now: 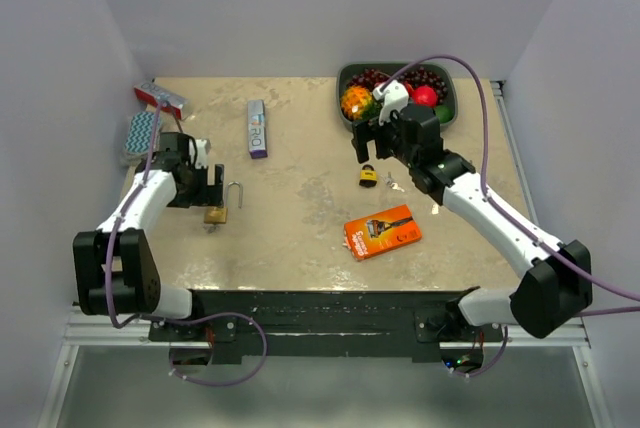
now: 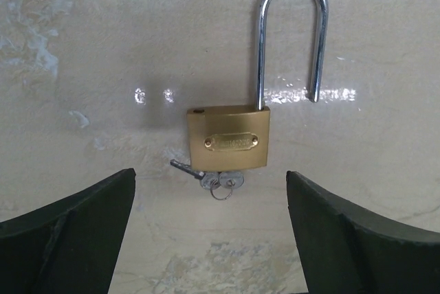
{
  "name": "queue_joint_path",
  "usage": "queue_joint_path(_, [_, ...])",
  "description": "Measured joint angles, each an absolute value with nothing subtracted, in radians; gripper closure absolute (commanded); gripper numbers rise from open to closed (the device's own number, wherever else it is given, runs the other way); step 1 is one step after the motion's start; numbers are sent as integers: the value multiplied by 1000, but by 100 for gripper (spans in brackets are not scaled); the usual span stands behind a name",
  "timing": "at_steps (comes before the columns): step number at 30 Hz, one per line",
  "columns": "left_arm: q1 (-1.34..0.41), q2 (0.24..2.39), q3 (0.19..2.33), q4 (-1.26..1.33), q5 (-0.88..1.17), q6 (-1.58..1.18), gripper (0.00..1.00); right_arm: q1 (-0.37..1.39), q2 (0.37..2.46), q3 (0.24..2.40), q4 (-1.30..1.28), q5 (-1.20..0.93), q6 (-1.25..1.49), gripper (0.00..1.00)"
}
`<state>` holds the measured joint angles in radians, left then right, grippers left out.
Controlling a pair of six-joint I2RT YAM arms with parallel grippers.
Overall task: Lock with the key
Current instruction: Pick up the lock from the center of the board.
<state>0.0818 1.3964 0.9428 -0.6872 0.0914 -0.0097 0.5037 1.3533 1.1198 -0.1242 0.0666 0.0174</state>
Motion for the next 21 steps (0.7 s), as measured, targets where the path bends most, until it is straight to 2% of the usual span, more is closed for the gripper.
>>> queue_joint_path(15, [16,1594,939,-622,2,-121,8,504,1319,1102,-127,-43,-73,1])
queue_joint_path(21, [1,1638,940,-611,-32,-142,21,504,1319,1088,-128,-43,-72,1])
